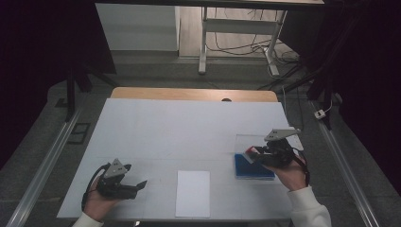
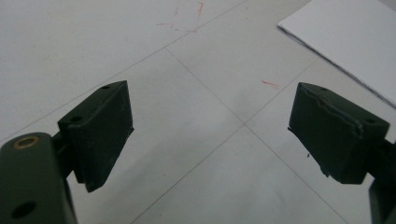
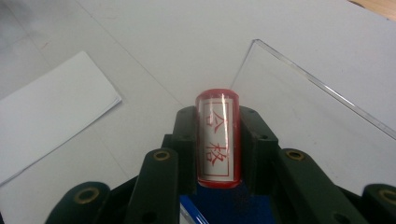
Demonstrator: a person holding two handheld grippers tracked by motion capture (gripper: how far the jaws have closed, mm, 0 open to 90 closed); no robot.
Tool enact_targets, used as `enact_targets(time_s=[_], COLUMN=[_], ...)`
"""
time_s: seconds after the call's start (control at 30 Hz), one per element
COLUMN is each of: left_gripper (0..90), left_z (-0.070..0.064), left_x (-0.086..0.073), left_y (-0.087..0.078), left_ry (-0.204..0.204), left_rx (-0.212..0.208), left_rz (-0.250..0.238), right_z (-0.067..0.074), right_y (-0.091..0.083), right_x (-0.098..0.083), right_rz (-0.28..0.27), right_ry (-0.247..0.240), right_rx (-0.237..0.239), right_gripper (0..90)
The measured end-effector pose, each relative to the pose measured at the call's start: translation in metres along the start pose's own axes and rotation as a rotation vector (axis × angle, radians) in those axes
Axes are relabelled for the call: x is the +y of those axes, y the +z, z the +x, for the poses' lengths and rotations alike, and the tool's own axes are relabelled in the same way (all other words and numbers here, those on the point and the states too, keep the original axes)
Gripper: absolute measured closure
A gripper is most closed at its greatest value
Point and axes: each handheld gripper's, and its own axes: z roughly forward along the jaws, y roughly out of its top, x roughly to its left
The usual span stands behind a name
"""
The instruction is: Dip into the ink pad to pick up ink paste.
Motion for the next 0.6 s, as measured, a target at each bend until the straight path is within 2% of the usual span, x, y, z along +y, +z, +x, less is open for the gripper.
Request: enact_targets(time_s=[0.6], left_gripper=[13.5], left_z=[0.0], left_x=[0.0], left_y=[0.0], left_ry=[0.0], left_rx=[0.001], left_rz=[0.0], right_z=[0.02], right_y=[0.009], right_x=[0.009], right_rz=[-0.038], right_ry=[-0.052], right_rx=[0.048], right_gripper=[70.2])
